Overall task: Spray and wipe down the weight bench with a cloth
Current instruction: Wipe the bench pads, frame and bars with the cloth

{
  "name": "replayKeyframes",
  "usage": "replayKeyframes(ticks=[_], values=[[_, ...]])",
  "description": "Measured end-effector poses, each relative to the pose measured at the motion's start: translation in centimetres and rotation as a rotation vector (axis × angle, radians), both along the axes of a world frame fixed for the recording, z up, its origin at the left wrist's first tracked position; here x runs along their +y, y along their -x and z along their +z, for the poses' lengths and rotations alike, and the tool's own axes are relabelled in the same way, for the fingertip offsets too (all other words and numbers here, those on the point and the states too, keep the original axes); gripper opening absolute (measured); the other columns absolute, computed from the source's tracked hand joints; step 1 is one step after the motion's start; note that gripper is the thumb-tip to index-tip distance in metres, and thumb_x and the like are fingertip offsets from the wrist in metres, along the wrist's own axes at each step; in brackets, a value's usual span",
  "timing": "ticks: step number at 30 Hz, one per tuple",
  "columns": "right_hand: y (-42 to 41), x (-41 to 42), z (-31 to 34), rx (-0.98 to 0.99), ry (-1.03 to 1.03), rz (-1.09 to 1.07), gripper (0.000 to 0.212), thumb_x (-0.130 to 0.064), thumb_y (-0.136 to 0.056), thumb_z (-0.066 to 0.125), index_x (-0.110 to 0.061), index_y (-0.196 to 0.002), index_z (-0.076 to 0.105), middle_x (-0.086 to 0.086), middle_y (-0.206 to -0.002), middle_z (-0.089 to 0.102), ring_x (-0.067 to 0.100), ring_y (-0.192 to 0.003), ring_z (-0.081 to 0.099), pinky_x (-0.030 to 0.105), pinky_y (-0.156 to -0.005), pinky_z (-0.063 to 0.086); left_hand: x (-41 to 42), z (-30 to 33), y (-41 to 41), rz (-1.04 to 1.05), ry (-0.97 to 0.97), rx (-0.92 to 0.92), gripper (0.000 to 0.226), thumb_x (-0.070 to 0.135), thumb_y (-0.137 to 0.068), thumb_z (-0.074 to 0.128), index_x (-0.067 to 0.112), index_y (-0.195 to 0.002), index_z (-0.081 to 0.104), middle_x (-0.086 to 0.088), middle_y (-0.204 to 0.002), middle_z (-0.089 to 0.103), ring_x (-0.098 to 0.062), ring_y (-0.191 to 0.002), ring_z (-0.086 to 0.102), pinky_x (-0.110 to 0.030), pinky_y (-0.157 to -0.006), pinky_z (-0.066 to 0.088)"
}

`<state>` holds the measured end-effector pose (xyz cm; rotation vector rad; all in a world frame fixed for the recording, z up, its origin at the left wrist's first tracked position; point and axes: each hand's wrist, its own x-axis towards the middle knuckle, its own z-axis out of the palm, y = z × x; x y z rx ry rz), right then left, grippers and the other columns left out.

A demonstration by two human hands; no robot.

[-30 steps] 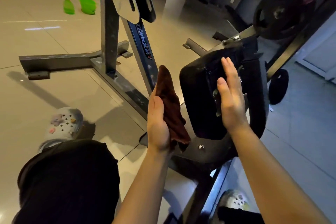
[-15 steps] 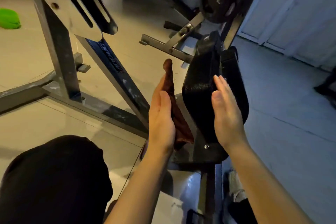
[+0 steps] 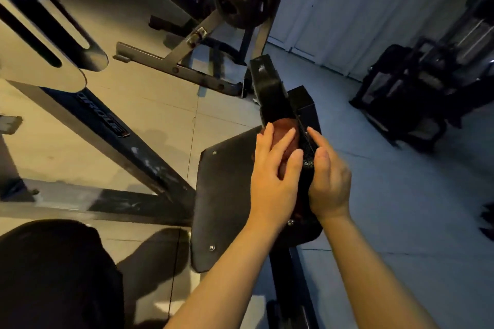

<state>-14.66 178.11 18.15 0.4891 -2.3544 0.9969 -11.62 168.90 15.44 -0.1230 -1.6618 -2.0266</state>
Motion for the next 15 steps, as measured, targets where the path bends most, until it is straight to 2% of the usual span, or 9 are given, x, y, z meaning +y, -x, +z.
replayKeyframes(ticks=[2,4,6,8,10,12,14,15], values=[[0.0,0.1,-0.1,-0.007,0.004,-0.023,0.067,-0.050,-0.091,0.020,-0.012,-0.135,0.053,0.005,-0.132,0.060,0.008,-0.118,0.054,0.007,-0.094,0.038,0.2,-0.1,0.1,-0.012,-0.030,0.004,0.036,0.041,-0.094,0.043,0.046,-0.129,0.042,0.015,-0.158,0.022,-0.002,-0.146,0.013,-0.021,-0.117,0.018],[-0.1,0.1,-0.2,-0.022,0.022,-0.039,0.067,-0.050,-0.091,0.020,-0.012,-0.134,0.055,0.005,-0.131,0.060,0.007,-0.119,0.054,0.016,-0.098,0.042,0.7,-0.5,0.1,-0.020,-0.157,-0.018,0.034,0.035,-0.098,0.042,0.045,-0.131,0.042,0.018,-0.156,0.024,0.006,-0.142,0.018,-0.015,-0.115,0.019],[-0.4,-0.2,-0.2,-0.074,0.067,-0.071,0.069,-0.051,-0.089,0.021,-0.012,-0.133,0.057,0.005,-0.130,0.062,0.011,-0.120,0.055,0.034,-0.102,0.045,1.2,-0.9,0.3,-0.039,-0.387,-0.048,0.032,0.033,-0.102,0.039,0.043,-0.133,0.043,0.017,-0.155,0.030,0.008,-0.138,0.026,-0.022,-0.117,0.024],[-1.0,-0.6,0.2,-0.161,0.083,-0.106,0.067,-0.054,-0.089,0.023,-0.018,-0.134,0.057,0.000,-0.129,0.062,0.010,-0.122,0.054,0.042,-0.104,0.045,1.5,-1.5,0.9,-0.081,-0.551,-0.069,0.042,0.038,-0.101,0.036,0.034,-0.142,0.043,0.014,-0.152,0.037,0.002,-0.138,0.032,-0.036,-0.118,0.027],[-1.5,-0.6,1.2,-0.280,0.087,-0.077,0.056,-0.054,-0.091,0.030,-0.029,-0.132,0.057,-0.011,-0.123,0.063,0.001,-0.118,0.055,0.031,-0.101,0.047,1.3,-2.0,1.9,-0.150,-0.568,-0.036,0.053,0.044,-0.098,0.035,0.030,-0.148,0.036,0.012,-0.152,0.038,-0.005,-0.140,0.033,-0.044,-0.118,0.026],[-1.9,-1.3,2.8,-0.367,-0.014,-0.100,0.040,-0.048,-0.098,0.036,-0.032,-0.121,0.063,-0.015,-0.105,0.067,-0.012,-0.098,0.058,0.007,-0.079,0.047,0.5,-2.0,3.9,-0.215,-0.540,0.022,0.055,0.052,-0.095,0.035,0.036,-0.148,0.034,0.009,-0.156,0.031,-0.009,-0.144,0.027,-0.048,-0.118,0.023],[-1.7,-2.6,4.1,-0.366,-0.136,-0.209,0.044,-0.045,-0.102,0.033,-0.020,-0.087,0.066,-0.005,-0.078,0.062,-0.014,-0.067,0.053,0.003,-0.058,0.039,-0.4,-1.7,6.6,-0.234,-0.537,0.021,0.057,0.056,-0.092,0.036,0.041,-0.146,0.032,0.009,-0.159,0.023,-0.008,-0.146,0.022,-0.046,-0.120,0.019],[-1.6,-3.3,4.4,-0.337,-0.184,-0.276,0.049,-0.044,-0.102,0.031,-0.017,-0.069,0.055,-0.002,-0.066,0.054,-0.009,-0.058,0.049,0.006,-0.053,0.037,-0.7,-1.6,7.9,-0.238,-0.544,0.020,0.062,0.057,-0.091,0.037,0.037,-0.149,0.030,0.007,-0.160,0.021,-0.009,-0.146,0.020,-0.047,-0.120,0.018]])
